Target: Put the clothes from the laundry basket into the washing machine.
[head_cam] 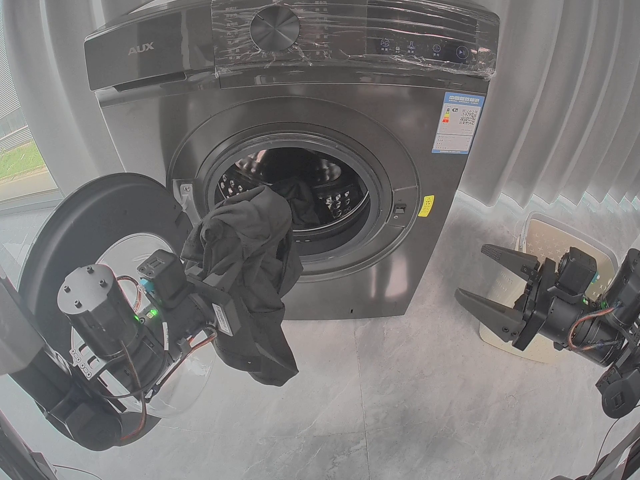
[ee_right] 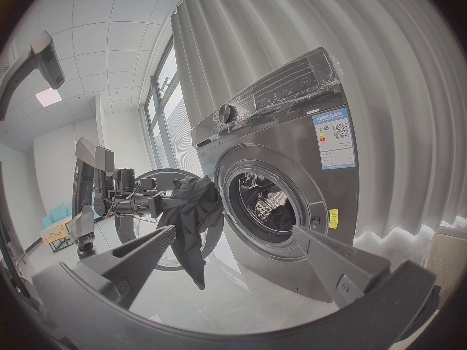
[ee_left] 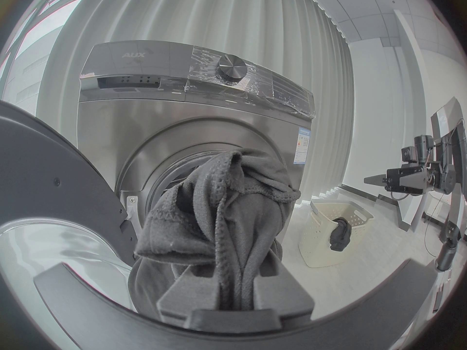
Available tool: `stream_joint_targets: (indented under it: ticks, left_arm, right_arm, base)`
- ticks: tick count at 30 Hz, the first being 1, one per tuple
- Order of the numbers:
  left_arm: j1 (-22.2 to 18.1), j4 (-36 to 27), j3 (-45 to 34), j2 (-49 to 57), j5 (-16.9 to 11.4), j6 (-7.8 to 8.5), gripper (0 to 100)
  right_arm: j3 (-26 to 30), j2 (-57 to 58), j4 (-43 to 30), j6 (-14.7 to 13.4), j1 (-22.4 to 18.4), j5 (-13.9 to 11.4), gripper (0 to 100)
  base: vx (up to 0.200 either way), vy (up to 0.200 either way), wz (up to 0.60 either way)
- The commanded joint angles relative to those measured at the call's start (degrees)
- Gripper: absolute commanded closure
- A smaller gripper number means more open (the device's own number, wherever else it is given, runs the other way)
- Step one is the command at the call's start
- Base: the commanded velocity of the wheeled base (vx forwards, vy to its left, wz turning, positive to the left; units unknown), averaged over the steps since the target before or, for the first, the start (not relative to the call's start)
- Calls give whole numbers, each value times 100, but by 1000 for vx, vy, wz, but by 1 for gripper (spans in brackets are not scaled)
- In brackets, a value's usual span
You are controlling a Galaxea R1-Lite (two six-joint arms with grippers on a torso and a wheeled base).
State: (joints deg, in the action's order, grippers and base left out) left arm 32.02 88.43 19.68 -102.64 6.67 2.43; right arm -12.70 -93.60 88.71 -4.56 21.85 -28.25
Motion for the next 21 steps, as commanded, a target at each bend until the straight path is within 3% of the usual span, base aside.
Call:
stream_joint_targets:
  ticks: [1, 4, 13, 16, 21]
  left_arm:
    - [-30, 8, -52, -133, 1, 12, 100]
    - [-12, 8, -69, -142, 1, 12, 100]
    - [23, 16, -8, -300, 10, 65, 100]
    - [41, 16, -43, -335, 19, 170, 100]
    - [85, 16, -52, -379, 19, 250, 100]
  right_arm:
    - [-4, -9, 6, -10, 4, -6, 0]
    - [-4, -18, 6, -1, 13, -6, 0]
    - [5, -18, -3, -1, 13, -6, 0]
    - [5, -18, 6, -1, 13, -6, 0]
    - [13, -27, 6, 8, 13, -6, 0]
  base:
    - [0, 0, 0]
    - [0, 0, 0]
    - [200, 0, 0]
    - [200, 0, 0]
    - [0, 0, 0]
